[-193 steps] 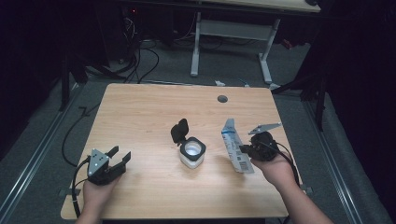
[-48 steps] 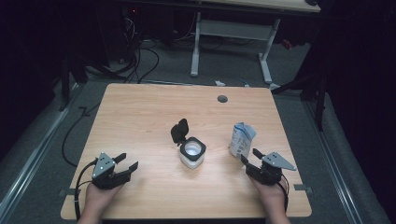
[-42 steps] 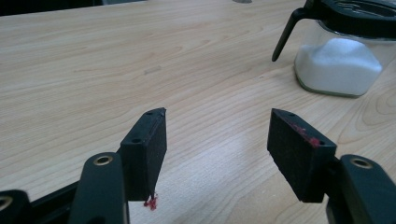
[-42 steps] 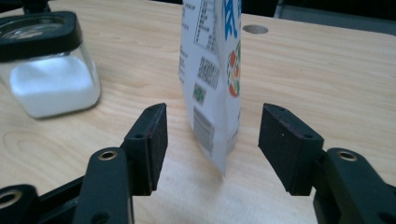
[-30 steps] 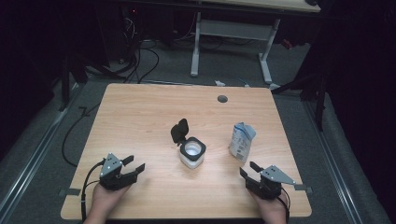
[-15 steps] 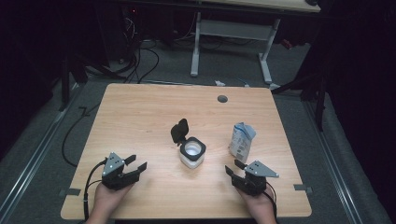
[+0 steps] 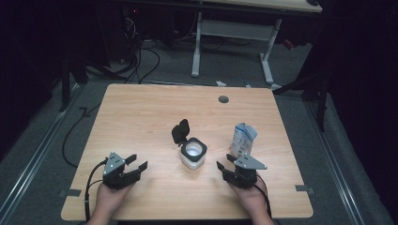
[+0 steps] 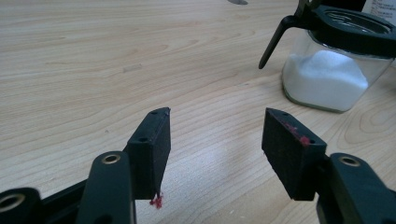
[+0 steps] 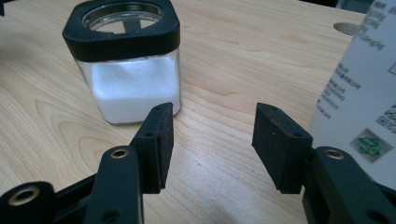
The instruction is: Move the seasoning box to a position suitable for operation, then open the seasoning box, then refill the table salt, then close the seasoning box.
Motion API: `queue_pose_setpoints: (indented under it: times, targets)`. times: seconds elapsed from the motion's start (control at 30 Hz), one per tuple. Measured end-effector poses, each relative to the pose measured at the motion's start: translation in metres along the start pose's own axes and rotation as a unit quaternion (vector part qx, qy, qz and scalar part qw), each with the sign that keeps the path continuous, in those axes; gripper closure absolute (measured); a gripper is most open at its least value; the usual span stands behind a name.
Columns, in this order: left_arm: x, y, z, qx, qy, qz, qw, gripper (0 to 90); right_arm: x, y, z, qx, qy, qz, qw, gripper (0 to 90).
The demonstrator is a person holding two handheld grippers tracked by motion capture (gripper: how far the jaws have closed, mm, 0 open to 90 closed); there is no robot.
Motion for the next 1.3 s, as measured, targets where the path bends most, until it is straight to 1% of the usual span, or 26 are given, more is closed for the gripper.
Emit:
queue_pose_setpoints:
  times: [0.1,0.17,0.27,0.3,0.37,0.43,0.5,0.57,0.63,0.77,0.9,1.1,1.2,1.3]
  targets:
    - [0.003,0.002,0.002,0.005,0.003,0.005,1.0,42.7,-0.001,-0.002,0.004,-0.001,-0.002,-0.008,1.0,48.5]
    - [0.005,0.003,0.004,0.01,0.004,0.008,0.9999,42.8,-0.001,-0.002,0.005,-0.001,0.001,-0.007,1.0,48.5]
    - [0.006,0.005,0.01,0.014,-0.001,0.007,0.9999,43.1,-0.002,-0.002,0.005,-0.002,0.001,-0.009,1.0,49.5]
    - [0.007,0.006,0.012,0.02,0.0,0.012,0.9997,44.5,-0.002,-0.003,0.005,0.0,0.001,-0.01,0.9999,50.0]
    - [0.01,0.008,0.016,0.02,0.001,0.008,0.9998,46.0,-0.003,-0.004,0.004,-0.001,0.001,-0.011,0.9999,51.0]
    - [0.012,0.01,0.022,0.022,-0.002,0.004,0.9997,47.7,-0.005,-0.006,0.004,0.005,0.004,-0.008,1.0,51.4]
    - [0.016,0.013,0.026,0.026,0.0,0.004,0.9996,50.4,-0.005,-0.007,0.003,0.005,0.002,-0.01,0.9999,52.0]
    - [0.02,0.017,0.031,0.022,0.001,0.002,0.9998,55.3,-0.006,-0.008,0.002,0.008,0.003,-0.006,0.9999,52.7]
    - [0.024,0.022,0.035,0.022,0.001,0.006,0.9997,60.8,-0.008,-0.009,0.002,0.011,0.003,-0.004,0.9999,54.0]
    - [0.033,0.032,0.043,0.016,0.002,0.007,0.9998,66.2,-0.011,-0.014,0.005,0.018,-0.003,-0.005,0.9998,56.1]
    - [0.043,0.04,0.053,0.015,0.005,0.004,0.9999,74.0,-0.01,-0.019,0.007,0.022,-0.005,-0.013,0.9996,60.5]
    - [0.055,0.051,0.064,0.006,0.004,0.003,1.0,83.9,-0.007,-0.023,0.011,0.026,-0.006,-0.013,0.9996,65.5]
    - [0.063,0.057,0.068,0.0,0.01,0.004,0.9999,88.1,-0.008,-0.023,0.013,0.028,-0.013,-0.016,0.9994,70.9]
    - [0.071,0.064,0.07,-0.007,0.014,0.006,0.9999,89.8,-0.007,-0.022,0.015,0.029,-0.018,-0.014,0.9993,80.6]
Point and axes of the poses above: each handheld gripper's, and its own axes: z roughly forward along the jaws, x roughly out of its top, y roughly to its right, the point moved 10 cm from there along z, roughly forward along the jaws, and after that the axes turned 15 degrees about -z, right-handed, at the moved point
